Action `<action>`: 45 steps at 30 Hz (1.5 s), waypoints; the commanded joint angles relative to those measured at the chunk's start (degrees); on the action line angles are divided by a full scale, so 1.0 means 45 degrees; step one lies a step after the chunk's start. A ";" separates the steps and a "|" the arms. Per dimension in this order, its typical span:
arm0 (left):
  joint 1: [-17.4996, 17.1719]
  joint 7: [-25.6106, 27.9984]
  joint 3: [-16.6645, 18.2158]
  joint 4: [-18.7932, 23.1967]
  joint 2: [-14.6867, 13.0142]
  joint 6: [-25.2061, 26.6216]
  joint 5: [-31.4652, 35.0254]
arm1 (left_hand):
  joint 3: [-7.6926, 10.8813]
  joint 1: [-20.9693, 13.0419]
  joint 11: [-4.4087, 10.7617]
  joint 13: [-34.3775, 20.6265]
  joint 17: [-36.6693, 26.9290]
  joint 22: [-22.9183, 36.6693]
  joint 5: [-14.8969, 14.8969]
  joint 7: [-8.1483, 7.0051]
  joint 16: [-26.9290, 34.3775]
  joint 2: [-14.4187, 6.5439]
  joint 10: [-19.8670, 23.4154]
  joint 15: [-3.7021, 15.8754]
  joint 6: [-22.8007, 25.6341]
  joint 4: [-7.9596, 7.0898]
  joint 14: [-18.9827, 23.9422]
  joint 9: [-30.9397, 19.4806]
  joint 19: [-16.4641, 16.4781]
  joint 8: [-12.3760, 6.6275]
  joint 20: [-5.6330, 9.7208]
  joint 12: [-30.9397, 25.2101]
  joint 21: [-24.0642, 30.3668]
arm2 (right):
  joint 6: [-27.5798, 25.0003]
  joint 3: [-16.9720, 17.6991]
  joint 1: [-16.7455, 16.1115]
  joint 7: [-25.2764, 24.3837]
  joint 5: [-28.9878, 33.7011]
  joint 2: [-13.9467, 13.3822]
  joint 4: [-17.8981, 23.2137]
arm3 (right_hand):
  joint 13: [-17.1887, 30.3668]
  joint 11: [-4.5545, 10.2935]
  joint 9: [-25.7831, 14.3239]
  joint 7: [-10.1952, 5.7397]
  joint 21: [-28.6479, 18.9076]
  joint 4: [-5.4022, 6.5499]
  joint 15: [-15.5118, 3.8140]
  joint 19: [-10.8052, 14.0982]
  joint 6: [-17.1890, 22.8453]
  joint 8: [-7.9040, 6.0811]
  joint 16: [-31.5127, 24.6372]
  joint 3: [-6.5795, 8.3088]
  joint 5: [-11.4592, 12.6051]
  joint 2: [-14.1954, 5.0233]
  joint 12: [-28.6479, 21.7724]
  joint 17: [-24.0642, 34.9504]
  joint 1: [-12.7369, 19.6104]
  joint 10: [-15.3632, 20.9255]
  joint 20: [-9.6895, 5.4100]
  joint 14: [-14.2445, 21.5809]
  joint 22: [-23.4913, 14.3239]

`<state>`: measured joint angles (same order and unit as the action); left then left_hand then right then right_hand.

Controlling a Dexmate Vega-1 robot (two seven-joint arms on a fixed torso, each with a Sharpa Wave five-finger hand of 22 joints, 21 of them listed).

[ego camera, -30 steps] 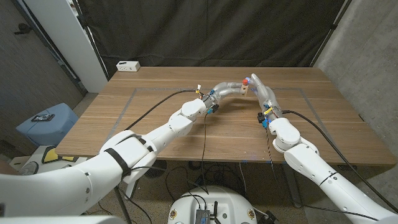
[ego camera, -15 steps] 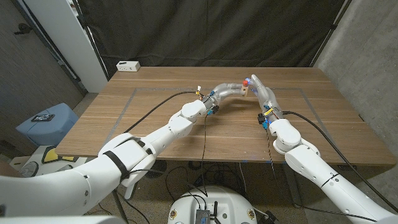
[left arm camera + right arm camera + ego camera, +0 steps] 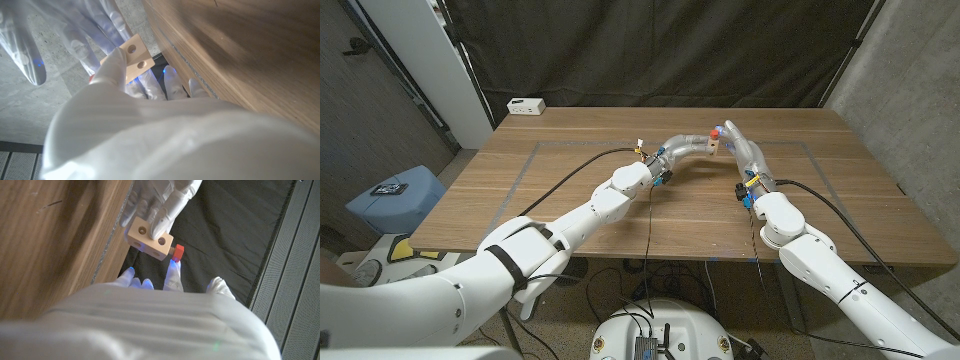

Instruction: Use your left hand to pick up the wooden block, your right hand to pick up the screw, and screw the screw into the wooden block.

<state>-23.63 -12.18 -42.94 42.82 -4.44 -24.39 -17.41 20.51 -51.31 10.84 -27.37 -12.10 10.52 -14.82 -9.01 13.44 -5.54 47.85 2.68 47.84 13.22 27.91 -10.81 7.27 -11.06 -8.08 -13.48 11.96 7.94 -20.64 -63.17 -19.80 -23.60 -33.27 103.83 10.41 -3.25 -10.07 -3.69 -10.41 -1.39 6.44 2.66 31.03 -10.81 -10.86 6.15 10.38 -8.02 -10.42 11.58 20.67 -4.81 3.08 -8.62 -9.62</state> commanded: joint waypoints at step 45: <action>0.0611 -0.0542 0.0101 -0.1747 0.0711 -0.0547 -0.0256 | 0.1069 0.0343 -0.0007 -0.0343 -0.0015 0.0026 -0.0087 0.0367 0.0051 -0.0387 0.0147 0.0468 0.0533 -0.0972 0.0121 -0.0068 0.0143 -0.0099 0.0083 -0.0115 0.0046 | -0.0708 0.0020 -0.0566 -0.0001 -0.0004 -0.0586 0.0954 | -0.0020 0.0431 -0.0011 -0.0149 -0.0146 -0.0030 -0.0249 0.0323 0.0700 -0.0119 -0.0191 0.0297 0.0035 -0.0120 -0.0197 0.0009 -0.0069 0.0308 -0.0129 0.0182 -0.0016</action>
<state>-20.71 -14.48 -42.49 34.82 -1.30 -26.86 -18.59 20.59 -51.29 10.86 -27.34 -12.06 10.52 -14.84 -9.17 13.44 -5.53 48.09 2.68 48.00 13.29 27.91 -10.90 7.49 -11.11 -7.86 -13.47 11.96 5.30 -20.71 -64.79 -19.41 -24.15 -35.17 106.73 10.13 -1.83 -10.05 -4.40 -10.86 -1.51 5.62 3.60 33.79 -11.04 -11.30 7.14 10.38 -8.31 -11.03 11.45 20.38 -3.38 2.35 -7.78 -9.62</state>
